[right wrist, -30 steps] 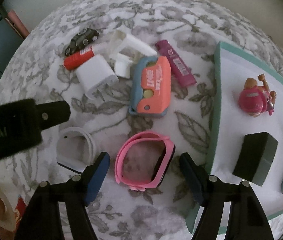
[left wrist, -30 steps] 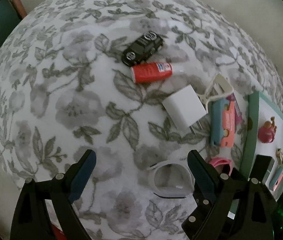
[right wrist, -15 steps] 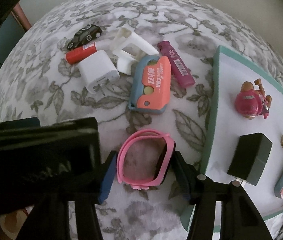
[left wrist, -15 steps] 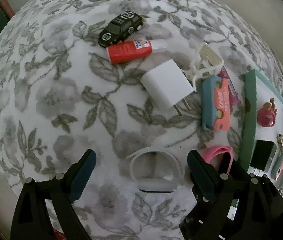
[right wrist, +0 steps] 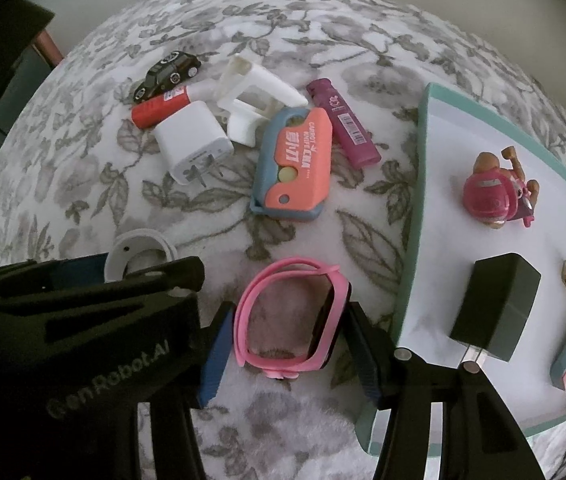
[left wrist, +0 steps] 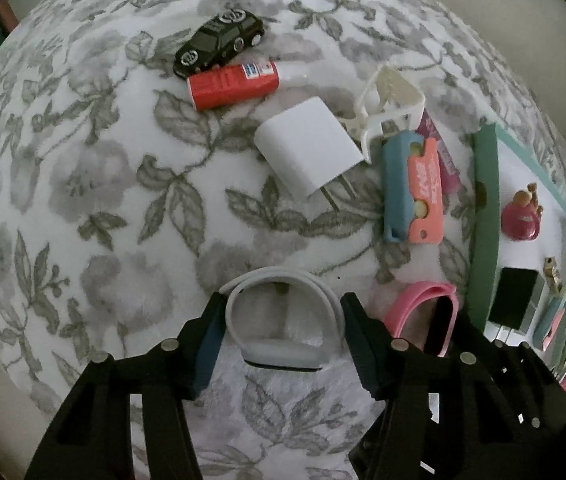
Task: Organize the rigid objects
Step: 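Grasp the white watch band with the left gripper while the right grasps the pink watch band, then carry both watch bands into the tray and open both grippers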
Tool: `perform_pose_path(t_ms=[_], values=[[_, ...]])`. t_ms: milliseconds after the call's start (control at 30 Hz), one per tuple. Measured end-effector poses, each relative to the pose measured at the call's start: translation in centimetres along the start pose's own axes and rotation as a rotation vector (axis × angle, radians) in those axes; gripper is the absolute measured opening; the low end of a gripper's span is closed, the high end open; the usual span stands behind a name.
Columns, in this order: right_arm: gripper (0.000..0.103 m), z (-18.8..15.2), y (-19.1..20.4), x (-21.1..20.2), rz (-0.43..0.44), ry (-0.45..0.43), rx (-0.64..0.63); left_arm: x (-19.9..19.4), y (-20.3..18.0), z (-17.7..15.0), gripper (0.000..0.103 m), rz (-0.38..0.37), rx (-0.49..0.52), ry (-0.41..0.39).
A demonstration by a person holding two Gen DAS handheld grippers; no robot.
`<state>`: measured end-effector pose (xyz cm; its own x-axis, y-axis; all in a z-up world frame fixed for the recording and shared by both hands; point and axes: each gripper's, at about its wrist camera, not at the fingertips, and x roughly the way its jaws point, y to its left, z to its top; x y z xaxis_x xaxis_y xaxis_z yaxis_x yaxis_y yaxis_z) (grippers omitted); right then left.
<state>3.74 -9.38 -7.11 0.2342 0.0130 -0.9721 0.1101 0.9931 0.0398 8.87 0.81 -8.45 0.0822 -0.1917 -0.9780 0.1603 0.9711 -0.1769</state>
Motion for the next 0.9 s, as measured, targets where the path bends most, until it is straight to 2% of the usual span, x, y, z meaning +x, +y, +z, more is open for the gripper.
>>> perform_pose_path(t_ms=[133, 300, 433, 600, 900], values=[[0.058, 0.4, 0.0, -1.2, 0.022, -0.024, 0.014, -2.8, 1.1, 0.4, 0.059, -0.033, -0.021, -0.081], [0.058, 1.0, -1.4, -4.9, 0.057, -0.119, 0.05, -7.2, 0.7, 0.5, 0.059, -0.048, 0.0, -0.221], [0.057, 1.2, -3.3, -7.0, 0.048, -0.179, 0.108, -9.2, 0.5, 1.0, 0.059, -0.088, 0.014, -0.268], [0.057, 1.2, -7.9, -8.4, 0.016, -0.214, 0.235, -9.2, -2.4, 1.7, 0.059, -0.113, 0.057, -0.275], [0.057, -1.2, -16.7, -8.0, -0.052, -0.169, 0.441, -8.6, -10.4, -0.9, 0.059, -0.119, 0.28, -0.229]])
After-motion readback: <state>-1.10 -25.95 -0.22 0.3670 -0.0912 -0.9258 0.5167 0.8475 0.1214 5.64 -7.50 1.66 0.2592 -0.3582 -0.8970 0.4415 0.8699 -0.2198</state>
